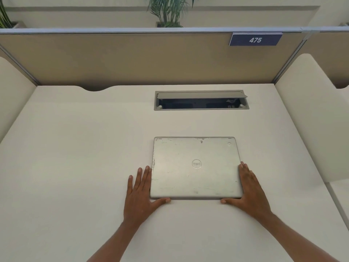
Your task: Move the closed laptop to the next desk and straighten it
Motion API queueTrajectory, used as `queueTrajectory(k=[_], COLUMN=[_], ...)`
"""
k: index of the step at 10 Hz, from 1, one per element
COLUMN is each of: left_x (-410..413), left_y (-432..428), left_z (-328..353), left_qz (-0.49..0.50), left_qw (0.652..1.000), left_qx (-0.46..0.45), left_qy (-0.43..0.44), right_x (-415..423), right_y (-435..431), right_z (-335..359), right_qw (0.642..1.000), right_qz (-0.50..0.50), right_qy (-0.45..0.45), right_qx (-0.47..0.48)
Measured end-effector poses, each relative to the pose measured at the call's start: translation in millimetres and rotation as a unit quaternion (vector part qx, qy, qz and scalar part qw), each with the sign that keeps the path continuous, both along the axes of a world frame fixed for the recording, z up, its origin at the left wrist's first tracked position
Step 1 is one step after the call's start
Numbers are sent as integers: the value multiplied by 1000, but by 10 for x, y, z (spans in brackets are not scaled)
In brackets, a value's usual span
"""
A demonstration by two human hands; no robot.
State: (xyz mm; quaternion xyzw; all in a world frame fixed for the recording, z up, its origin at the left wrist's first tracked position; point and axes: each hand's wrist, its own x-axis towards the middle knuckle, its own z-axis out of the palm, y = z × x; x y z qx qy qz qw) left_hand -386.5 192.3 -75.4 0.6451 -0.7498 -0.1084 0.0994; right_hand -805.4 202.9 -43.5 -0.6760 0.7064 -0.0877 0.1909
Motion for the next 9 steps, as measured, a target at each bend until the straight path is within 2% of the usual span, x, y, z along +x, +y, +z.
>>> queueTrajectory(k=[5, 7, 8, 9], left_x=[25, -7, -33, -110], left_y=[-16, -7, -7, -149], left_z=[-84, -28, 86, 276], left_qz=[13, 3, 24, 80], left_qw=[1000, 999, 999, 991], left_qx=[5, 31, 44, 46], left_qy=[11, -14, 6, 99], right_x=[-41, -59, -32, 34], right_y=[-16, -32, -74, -262], right_z=[-53, 1, 133, 273], right_qw=[1000, 999, 997, 995], right_qz=[12, 25, 46, 76], right_qy=[4, 25, 2, 22], right_qx=[7, 17, 57, 68])
